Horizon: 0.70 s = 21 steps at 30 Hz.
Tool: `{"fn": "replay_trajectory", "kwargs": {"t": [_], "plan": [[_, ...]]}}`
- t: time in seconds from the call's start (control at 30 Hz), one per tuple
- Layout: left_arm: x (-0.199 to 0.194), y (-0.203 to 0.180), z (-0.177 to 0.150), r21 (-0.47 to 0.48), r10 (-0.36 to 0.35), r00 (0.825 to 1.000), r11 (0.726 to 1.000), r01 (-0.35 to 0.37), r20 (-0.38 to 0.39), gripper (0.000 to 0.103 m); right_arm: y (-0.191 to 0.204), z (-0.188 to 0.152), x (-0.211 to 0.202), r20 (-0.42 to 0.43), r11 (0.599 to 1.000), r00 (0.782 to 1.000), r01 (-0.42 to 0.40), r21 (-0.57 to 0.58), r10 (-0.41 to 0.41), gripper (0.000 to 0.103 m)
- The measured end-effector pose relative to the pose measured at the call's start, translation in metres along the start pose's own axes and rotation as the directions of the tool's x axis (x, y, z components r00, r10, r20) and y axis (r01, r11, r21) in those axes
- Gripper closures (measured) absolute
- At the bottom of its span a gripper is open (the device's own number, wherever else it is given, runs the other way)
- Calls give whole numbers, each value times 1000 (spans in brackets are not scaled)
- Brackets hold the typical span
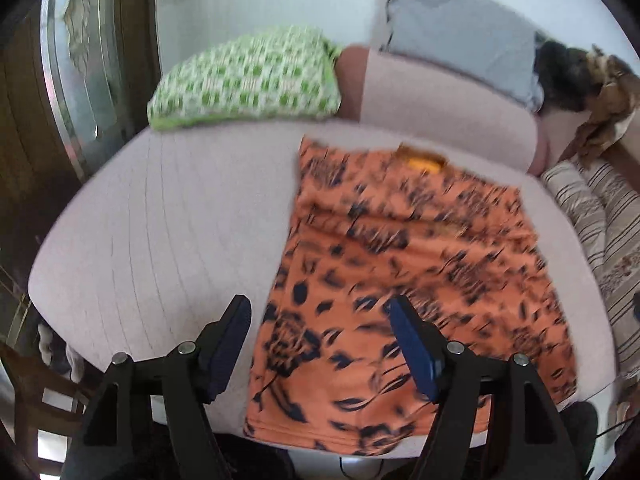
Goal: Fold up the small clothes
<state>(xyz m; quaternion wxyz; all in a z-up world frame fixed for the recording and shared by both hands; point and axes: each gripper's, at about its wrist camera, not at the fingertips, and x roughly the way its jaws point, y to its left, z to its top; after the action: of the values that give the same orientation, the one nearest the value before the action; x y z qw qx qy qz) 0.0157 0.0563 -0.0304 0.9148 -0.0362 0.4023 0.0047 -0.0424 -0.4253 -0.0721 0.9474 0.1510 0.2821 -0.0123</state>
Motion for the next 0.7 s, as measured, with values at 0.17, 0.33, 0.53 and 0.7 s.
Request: {"fn": "replay_trajectory", "kwargs": {"t": [0.17,0.33,0.53,0.7], "plan": [[-3,-13,2,23,6,1000,1000,-7,17,20,14,16,-8,34,1000,999,-26,-15,27,8],[17,-11,-13,26,42,998,999,-41,-42,20,15,-14,33,-131,1000,991,-28,-4,27,8],[55,6,-30,21,88,991,996,-87,-104,20,-23,-53,86,-337,992,935,126,23,-110,8],[98,27,-63,22,131,966,991,-129,-221,20,-46,-74,102,-429,985,891,170,13,-148,8]]}}
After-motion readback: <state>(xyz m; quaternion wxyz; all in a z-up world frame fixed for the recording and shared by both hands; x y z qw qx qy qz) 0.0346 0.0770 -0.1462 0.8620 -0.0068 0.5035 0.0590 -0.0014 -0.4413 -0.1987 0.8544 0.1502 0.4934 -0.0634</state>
